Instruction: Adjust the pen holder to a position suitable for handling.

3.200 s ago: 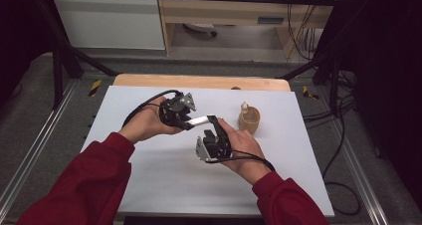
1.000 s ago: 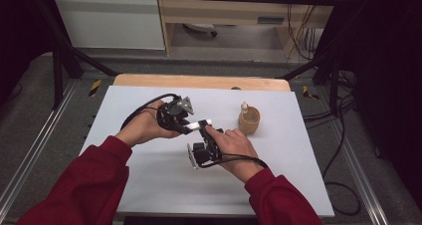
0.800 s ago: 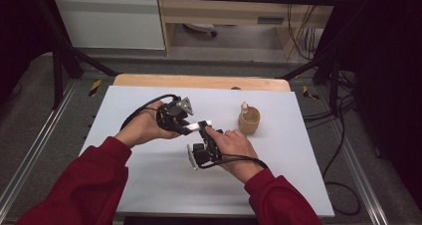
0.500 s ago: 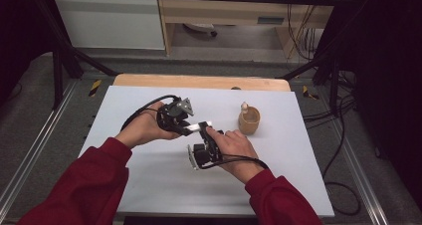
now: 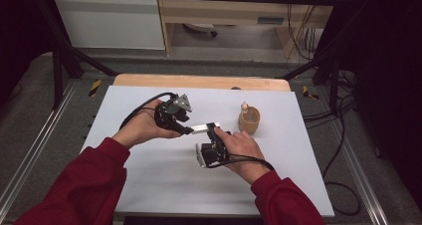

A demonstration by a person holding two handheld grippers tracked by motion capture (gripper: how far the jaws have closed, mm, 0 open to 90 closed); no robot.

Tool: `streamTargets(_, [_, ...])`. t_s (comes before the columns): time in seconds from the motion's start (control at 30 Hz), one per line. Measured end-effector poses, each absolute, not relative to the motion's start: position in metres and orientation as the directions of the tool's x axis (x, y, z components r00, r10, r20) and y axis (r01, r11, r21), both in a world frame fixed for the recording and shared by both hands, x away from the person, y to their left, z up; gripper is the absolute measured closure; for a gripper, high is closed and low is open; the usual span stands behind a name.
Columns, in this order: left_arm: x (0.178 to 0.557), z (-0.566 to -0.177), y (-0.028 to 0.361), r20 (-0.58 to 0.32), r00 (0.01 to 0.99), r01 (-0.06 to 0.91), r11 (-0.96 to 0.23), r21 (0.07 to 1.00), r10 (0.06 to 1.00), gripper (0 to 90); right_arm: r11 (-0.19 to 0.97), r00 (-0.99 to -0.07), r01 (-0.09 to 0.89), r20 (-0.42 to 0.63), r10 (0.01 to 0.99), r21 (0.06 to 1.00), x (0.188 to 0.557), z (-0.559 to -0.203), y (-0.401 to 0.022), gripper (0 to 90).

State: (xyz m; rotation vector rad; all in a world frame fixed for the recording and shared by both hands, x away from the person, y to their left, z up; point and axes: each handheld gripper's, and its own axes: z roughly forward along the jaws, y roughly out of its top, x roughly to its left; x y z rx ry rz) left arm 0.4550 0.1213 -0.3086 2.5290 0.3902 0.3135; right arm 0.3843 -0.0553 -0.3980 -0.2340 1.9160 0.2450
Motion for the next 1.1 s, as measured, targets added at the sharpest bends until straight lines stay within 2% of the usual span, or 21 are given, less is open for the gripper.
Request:
streamTargets(0.23, [0.456, -0.305, 0.131, 0.157, 0.915, 0.222, -0.788, 0.574, 0.373, 46.1, 0.969, -0.354, -0.236, -0.935, -0.015, 0.073, 0.389, -0.399, -0.077, 67.8])
streamTargets(0.67, [0.453, -0.309, 0.155, 0.177, 0.87, 0.274, -0.751, 0.601, 0.46, 27.4, 0.98, -0.355, -0.169, -0.934, 0.035, 0.101, 0.383, -0.399, -0.113, 67.8])
streamTargets(1.1, [0.428, -0.32, 0.181, 0.209, 0.787, 0.215, -0.575, 0.79, 0.581, 10.4, 0.969, -0.342, -0.132, -0.927, 0.152, 0.207, 0.372, -0.389, -0.131, 67.8])
